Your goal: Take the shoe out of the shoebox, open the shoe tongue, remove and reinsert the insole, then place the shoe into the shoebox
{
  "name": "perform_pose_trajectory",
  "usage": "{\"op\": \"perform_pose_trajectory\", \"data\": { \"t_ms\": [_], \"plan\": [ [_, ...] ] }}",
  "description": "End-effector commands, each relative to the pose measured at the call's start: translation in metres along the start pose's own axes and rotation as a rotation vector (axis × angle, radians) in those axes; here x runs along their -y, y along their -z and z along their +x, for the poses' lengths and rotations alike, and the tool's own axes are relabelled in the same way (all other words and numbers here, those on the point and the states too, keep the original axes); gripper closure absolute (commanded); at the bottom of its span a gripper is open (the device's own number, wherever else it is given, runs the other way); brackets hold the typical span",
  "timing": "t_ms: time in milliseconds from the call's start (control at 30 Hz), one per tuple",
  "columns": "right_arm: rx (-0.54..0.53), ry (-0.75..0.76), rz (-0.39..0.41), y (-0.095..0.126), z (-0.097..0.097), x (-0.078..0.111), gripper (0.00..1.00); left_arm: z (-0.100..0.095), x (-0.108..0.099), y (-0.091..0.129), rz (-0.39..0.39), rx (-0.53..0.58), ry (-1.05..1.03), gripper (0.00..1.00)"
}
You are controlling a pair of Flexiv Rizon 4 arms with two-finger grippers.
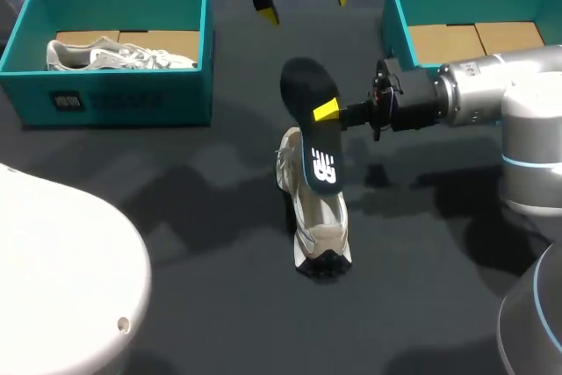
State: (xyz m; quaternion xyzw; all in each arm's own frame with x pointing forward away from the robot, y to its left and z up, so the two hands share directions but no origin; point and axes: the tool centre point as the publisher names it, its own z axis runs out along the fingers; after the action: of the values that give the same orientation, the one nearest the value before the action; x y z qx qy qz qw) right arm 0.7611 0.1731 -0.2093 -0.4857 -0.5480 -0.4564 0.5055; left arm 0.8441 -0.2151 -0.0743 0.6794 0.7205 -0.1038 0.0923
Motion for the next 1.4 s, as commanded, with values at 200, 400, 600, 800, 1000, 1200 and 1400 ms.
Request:
{"op": "perform_pose_trajectory", "data": {
  "t_ms": [200, 400, 600, 800, 1000, 1200, 1400],
  "plan": [
    [0.001, 0.000, -0.002, -0.001, 0.000, 0.001, 1.00, -0.008, 0.009, -0.006, -0.015, -0.193, 0.007, 0.00],
    [0.001, 0.000, -0.002, -0.001, 0.000, 0.001, 1.00, -0.010, 0.014, -0.010, -0.018, -0.198, 0.021, 0.00],
    [0.001, 0.000, -0.002, -0.001, 0.000, 0.001, 1.00, -0.009, 0.018, -0.013, -0.012, -0.189, 0.039, 0.00],
    [0.001, 0.000, -0.002, -0.001, 0.000, 0.001, 1.00, -0.005, 0.025, -0.009, -0.024, -0.090, 0.043, 0.00],
    [0.001, 0.000, -0.002, -0.001, 0.000, 0.001, 1.00, 0.005, 0.033, -0.005, -0.030, 0.096, 0.058, 0.00],
    [0.001, 0.000, -0.002, -0.001, 0.000, 0.001, 1.00, 0.022, 0.038, -0.005, -0.046, 0.240, 0.097, 0.00],
    [0.001, 0.000, -0.002, -0.001, 0.000, 0.001, 1.00, 0.035, 0.046, -0.014, -0.051, 0.352, 0.117, 0.00]
  ]
}}
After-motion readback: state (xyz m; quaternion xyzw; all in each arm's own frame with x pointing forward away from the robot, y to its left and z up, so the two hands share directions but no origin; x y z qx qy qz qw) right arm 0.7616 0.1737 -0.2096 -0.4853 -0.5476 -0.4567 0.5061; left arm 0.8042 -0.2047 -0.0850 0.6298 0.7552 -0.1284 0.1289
